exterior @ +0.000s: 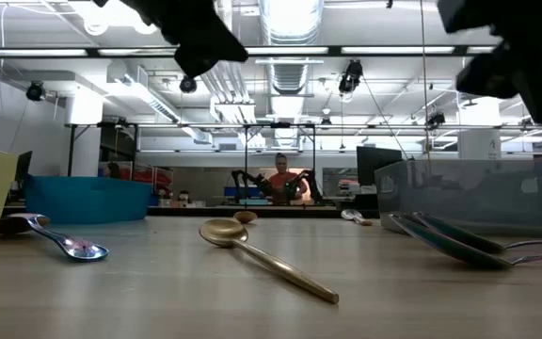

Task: Sort silverware by color (type)
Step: Put the blue spoon into the blue bin

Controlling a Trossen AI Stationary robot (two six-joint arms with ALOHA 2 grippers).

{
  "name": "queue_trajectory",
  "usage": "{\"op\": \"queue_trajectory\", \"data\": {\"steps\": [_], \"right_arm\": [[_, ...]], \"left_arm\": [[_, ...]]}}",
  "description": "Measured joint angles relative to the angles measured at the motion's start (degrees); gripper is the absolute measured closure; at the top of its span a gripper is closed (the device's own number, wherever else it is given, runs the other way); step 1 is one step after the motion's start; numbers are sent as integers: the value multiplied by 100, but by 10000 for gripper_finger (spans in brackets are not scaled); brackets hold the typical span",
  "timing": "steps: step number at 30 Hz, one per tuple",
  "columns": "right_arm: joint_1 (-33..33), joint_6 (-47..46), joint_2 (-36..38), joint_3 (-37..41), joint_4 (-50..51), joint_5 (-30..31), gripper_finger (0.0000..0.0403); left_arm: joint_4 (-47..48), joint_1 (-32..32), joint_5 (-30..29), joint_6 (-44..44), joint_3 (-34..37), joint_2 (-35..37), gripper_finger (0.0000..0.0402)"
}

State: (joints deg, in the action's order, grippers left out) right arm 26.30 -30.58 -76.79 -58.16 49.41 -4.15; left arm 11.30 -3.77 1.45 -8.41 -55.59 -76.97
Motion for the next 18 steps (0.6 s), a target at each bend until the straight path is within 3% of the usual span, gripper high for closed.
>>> {"op": "queue_trajectory", "data": {"steps": [7,18], "right_arm": [[295,-417,-2,676,-843,711,351],[295,-632,-4,946,-982,1236,348]], "left_arm": [[-276,-406,1,1,0,2,397],[-272,-594,-94,43,0,2,397]]}}
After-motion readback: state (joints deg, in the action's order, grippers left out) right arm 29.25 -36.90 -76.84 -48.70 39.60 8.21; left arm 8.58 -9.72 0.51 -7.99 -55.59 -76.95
